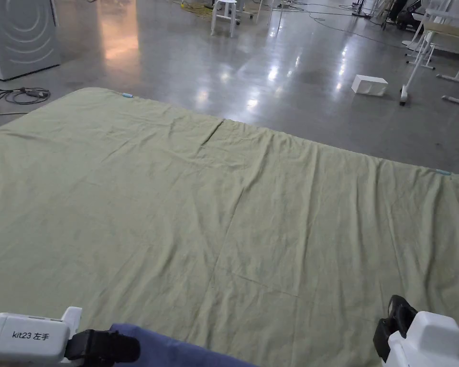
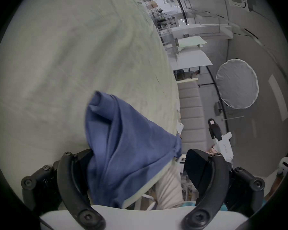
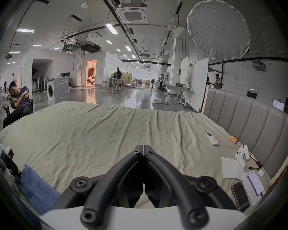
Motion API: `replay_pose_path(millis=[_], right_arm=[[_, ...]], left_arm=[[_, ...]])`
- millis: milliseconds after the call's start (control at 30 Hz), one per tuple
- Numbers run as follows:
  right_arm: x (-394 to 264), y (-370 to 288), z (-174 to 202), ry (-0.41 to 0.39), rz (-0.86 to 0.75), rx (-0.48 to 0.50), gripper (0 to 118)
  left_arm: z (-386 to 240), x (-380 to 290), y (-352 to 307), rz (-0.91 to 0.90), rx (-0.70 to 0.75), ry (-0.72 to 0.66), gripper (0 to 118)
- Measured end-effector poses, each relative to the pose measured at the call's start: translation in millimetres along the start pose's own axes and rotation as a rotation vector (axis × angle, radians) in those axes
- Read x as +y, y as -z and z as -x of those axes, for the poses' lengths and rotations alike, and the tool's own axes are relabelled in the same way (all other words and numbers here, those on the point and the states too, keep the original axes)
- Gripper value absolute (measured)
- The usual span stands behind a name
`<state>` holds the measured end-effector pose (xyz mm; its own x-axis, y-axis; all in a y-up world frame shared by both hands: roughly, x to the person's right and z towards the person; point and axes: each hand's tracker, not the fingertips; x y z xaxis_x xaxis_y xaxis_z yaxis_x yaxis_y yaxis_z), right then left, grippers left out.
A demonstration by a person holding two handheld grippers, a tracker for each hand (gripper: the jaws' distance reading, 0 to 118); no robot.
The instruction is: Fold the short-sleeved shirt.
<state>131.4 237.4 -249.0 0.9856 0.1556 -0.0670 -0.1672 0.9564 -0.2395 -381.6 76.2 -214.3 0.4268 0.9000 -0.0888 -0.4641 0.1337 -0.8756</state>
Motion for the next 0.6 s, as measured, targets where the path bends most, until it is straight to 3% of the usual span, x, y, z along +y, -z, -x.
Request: replay_pose_path(millis=[67, 167, 267, 300, 400, 600], right_arm=[[0, 0, 2, -0.004, 0.004, 0.004, 0], [1, 0, 3, -0.009, 0.007, 0.008, 0], [1, 0, 4, -0.013, 0.007, 0.011, 0], [1, 0, 5, -0.015, 0.007, 0.012, 0], [2, 0, 6, -0.014, 0.007, 0.018, 0], [3, -2, 6, -0.019, 0.003, 0.022, 0]], left_arm=[[1, -1, 5, 0.006, -0.015, 0.018, 100], [-4, -6, 10, 0.013, 0.008, 0.045, 61], [-3, -9, 14, 0.019, 0.129, 0.087, 40], [2, -7, 15, 0.016, 0.162, 0.090, 22], [2, -7, 11, 0.006, 0.131, 0.053, 15], [-22, -2, 3, 0.000, 0.228, 0.142, 9]])
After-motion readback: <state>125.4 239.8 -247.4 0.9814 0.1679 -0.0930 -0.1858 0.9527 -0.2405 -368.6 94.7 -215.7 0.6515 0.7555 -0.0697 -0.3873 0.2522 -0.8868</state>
